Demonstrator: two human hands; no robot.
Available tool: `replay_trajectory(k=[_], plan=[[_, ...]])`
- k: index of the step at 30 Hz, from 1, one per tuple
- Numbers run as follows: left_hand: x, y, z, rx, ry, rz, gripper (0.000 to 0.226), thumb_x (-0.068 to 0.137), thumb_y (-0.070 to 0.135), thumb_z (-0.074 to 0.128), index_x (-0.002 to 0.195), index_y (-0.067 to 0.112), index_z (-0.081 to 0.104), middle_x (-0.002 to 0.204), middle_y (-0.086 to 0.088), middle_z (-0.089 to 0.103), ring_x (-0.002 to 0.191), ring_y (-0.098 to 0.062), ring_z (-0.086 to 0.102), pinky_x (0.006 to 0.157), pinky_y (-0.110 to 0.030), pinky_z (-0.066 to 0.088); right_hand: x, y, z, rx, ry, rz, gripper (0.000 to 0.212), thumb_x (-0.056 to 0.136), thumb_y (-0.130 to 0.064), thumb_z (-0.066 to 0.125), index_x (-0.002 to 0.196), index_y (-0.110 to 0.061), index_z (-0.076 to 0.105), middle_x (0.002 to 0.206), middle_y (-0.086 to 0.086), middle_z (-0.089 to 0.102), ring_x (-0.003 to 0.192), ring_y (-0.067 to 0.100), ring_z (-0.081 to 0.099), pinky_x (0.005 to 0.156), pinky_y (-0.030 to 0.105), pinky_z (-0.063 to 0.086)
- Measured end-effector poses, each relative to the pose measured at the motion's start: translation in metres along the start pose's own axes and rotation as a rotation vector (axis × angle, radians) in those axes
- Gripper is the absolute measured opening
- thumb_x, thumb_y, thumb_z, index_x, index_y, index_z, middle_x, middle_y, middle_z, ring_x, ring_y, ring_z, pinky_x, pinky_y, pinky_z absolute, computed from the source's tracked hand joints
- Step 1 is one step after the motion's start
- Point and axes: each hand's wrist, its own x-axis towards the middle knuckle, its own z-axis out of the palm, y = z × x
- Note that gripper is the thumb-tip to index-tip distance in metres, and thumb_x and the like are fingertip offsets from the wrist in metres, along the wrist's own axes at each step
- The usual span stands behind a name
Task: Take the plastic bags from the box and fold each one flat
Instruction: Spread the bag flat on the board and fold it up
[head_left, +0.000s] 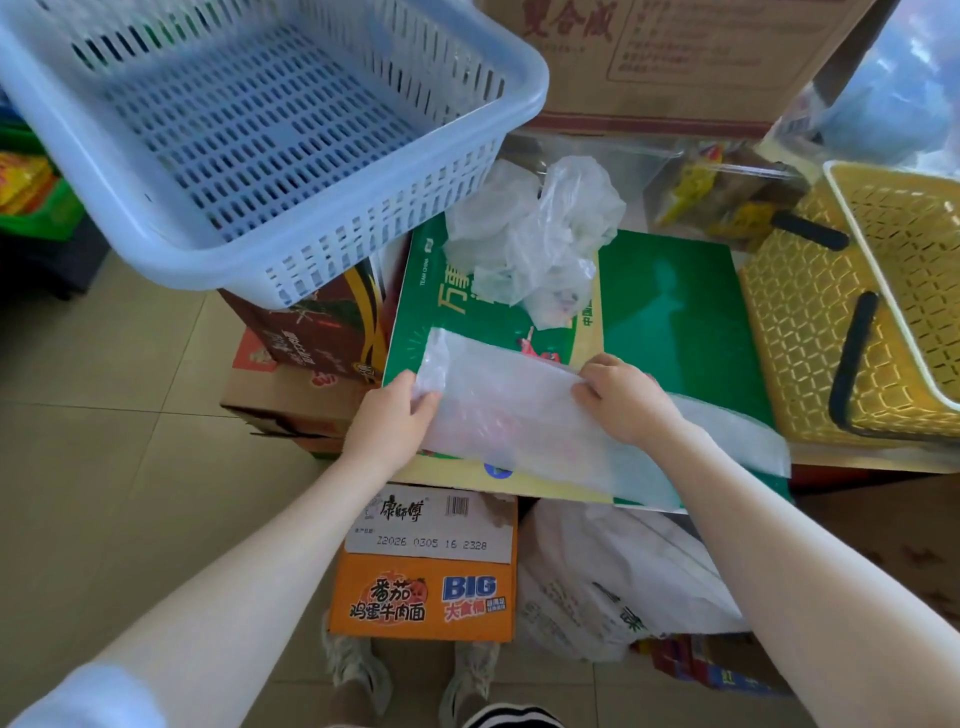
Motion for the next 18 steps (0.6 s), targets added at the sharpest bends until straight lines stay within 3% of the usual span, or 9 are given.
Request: replay_trajectory(k=[2, 4, 6, 8, 10, 11, 13, 15, 18], plan=[[0.007, 0.006, 0.005, 0.150, 0.024, -0.026, 0.024, 0.095, 0.029, 0.044, 0.103, 0.006, 0.046, 0.081, -0.013, 0.059, 0.071, -0.032, 0.053, 0.053, -0.035, 0.035, 0.009, 0.002, 0.007, 0.029, 0.063, 0.054, 0.025, 0.094, -0.023, 0.042, 0.094, -0.005, 0.059, 0.108, 0.013, 0.054, 0.099, 0.034, 0.054, 0.078, 0.035, 0.035], [0.007, 0.016, 0.006, 0.326, 0.054, -0.036, 0.042, 0.092, 0.025, 0.050, 0.128, 0.008, 0.036, 0.104, -0.016, 0.059, 0.077, -0.033, 0.056, 0.056, -0.034, 0.039, 0.014, 0.003, 0.012, 0.027, 0.103, 0.088, 0.025, 0.091, -0.024, 0.046, 0.095, -0.005, 0.061, 0.105, 0.013, 0.056, 0.098, 0.033, 0.054, 0.077, 0.035, 0.034], [0.007, 0.018, 0.016, 0.514, 0.136, 0.144, 0.066, 0.080, 0.018, 0.066, 0.136, 0.004, 0.033, 0.123, -0.018, 0.052, 0.094, -0.036, 0.057, 0.067, -0.039, 0.047, 0.016, 0.002, 0.018, 0.005, 0.119, 0.089, 0.025, 0.089, -0.025, 0.048, 0.098, -0.006, 0.063, 0.105, 0.012, 0.056, 0.099, 0.033, 0.053, 0.073, 0.034, 0.032], [0.010, 0.020, 0.031, 0.571, 0.209, 0.405, 0.061, 0.073, 0.014, 0.069, 0.128, -0.001, 0.047, 0.130, -0.023, 0.049, 0.109, -0.040, 0.055, 0.084, -0.047, 0.048, 0.016, 0.000, 0.023, -0.016, 0.137, 0.063, 0.025, 0.090, -0.026, 0.048, 0.099, -0.007, 0.062, 0.104, 0.012, 0.055, 0.099, 0.033, 0.051, 0.069, 0.032, 0.027], [0.014, 0.028, 0.043, 0.584, 0.146, 0.501, 0.047, 0.082, 0.028, 0.050, 0.118, 0.000, 0.058, 0.133, -0.022, 0.049, 0.118, -0.036, 0.051, 0.096, -0.049, 0.042, 0.015, -0.001, 0.028, -0.023, 0.169, 0.051, 0.027, 0.091, -0.028, 0.048, 0.100, -0.006, 0.062, 0.104, 0.012, 0.055, 0.098, 0.033, 0.051, 0.069, 0.032, 0.026], [0.016, 0.032, 0.047, 0.594, 0.055, 0.475, 0.054, 0.084, 0.036, 0.038, 0.120, 0.001, 0.058, 0.136, -0.021, 0.047, 0.123, -0.033, 0.047, 0.102, -0.046, 0.037, 0.016, -0.001, 0.030, -0.021, 0.184, 0.054, 0.028, 0.092, -0.028, 0.047, 0.100, -0.006, 0.062, 0.104, 0.013, 0.055, 0.098, 0.033, 0.051, 0.069, 0.032, 0.027], [0.018, 0.035, 0.053, 0.577, -0.086, 0.419, 0.074, 0.084, 0.052, 0.017, 0.138, 0.006, 0.039, 0.150, -0.018, 0.026, 0.139, -0.028, 0.024, 0.113, -0.036, 0.010, 0.017, 0.002, 0.031, -0.015, 0.199, 0.063, 0.029, 0.093, -0.028, 0.045, 0.101, -0.006, 0.062, 0.104, 0.012, 0.056, 0.099, 0.033, 0.051, 0.070, 0.033, 0.028], [0.021, 0.027, 0.058, 0.547, -0.128, 0.404, 0.085, 0.078, 0.062, 0.002, 0.146, 0.013, 0.017, 0.155, -0.012, 0.005, 0.143, -0.024, 0.003, 0.110, -0.031, -0.009, 0.018, 0.007, 0.030, 0.001, 0.196, 0.062, 0.027, 0.094, -0.028, 0.043, 0.100, -0.008, 0.061, 0.103, 0.010, 0.059, 0.099, 0.032, 0.052, 0.071, 0.034, 0.028], [0.024, 0.017, 0.060, 0.595, -0.106, 0.430, 0.089, 0.076, 0.072, -0.001, 0.147, 0.019, 0.011, 0.156, -0.009, 0.003, 0.143, -0.024, 0.001, 0.111, -0.032, -0.011, 0.021, 0.013, 0.027, 0.046, 0.194, 0.069, 0.024, 0.095, -0.025, 0.043, 0.099, -0.010, 0.061, 0.102, 0.008, 0.063, 0.096, 0.031, 0.054, 0.070, 0.033, 0.027]])
